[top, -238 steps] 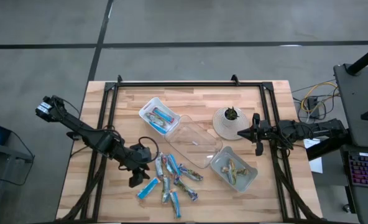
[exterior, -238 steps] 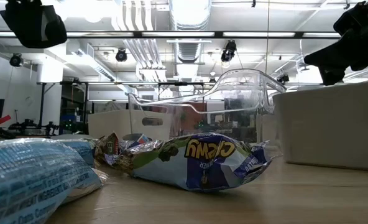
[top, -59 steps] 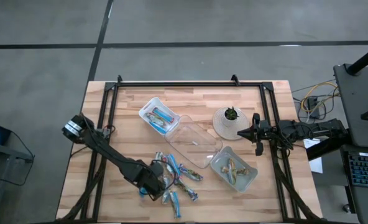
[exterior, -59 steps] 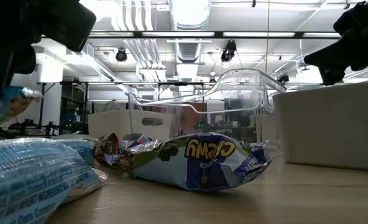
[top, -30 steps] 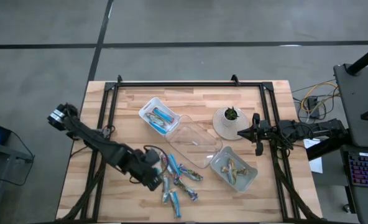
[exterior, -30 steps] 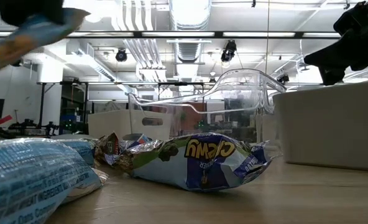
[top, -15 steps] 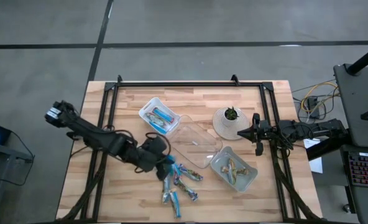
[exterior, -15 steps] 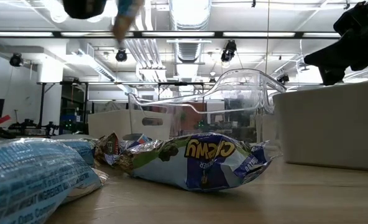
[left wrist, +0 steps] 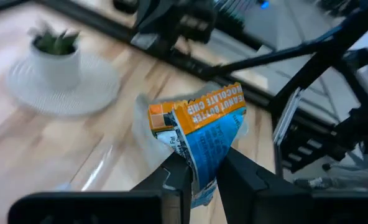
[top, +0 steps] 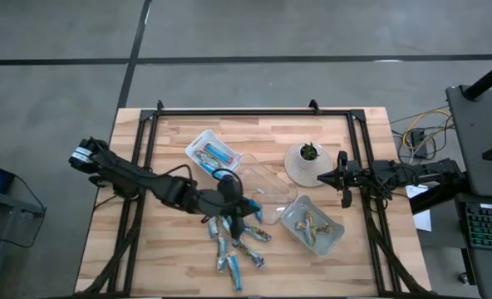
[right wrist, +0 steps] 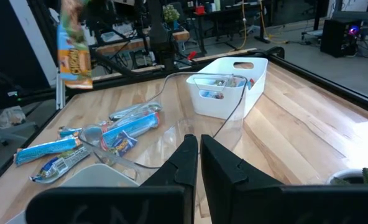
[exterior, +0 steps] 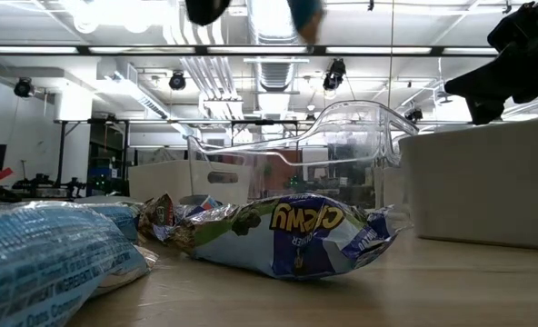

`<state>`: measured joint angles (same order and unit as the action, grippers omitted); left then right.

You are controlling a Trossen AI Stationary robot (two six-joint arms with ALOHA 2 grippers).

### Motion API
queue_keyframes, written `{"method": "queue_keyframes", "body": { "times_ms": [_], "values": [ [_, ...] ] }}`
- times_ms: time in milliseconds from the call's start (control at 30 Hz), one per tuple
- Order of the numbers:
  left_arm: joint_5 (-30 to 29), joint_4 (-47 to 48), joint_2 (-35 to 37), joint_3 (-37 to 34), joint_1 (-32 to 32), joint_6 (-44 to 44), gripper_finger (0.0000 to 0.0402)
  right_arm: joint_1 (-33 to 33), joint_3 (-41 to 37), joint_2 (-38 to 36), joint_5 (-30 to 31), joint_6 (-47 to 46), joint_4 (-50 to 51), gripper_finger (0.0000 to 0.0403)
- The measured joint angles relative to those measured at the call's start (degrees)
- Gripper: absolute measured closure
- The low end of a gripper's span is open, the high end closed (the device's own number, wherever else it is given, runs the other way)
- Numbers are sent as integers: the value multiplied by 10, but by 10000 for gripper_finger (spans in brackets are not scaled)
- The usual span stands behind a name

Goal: Pick and place Granola Bars by type
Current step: Put the orange granola bar into the gray bin

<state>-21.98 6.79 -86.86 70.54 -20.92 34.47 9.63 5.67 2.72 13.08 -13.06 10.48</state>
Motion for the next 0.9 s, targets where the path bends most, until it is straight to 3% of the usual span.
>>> {"method": "queue_keyframes", "body": {
  "times_ms": [167,333,600,900],
  "values": [
    [0,-98,-28,0,8,-51,355,0,0,0,0,0,0,390],
    [0,-139,-50,-1,21,-84,355,0,0,0,0,0,0,390],
    [0,-171,-82,-1,43,-89,355,0,0,0,0,0,0,390],
    [30,-293,-130,2,54,-88,355,0,0,0,0,0,0,390]
  ]
}}
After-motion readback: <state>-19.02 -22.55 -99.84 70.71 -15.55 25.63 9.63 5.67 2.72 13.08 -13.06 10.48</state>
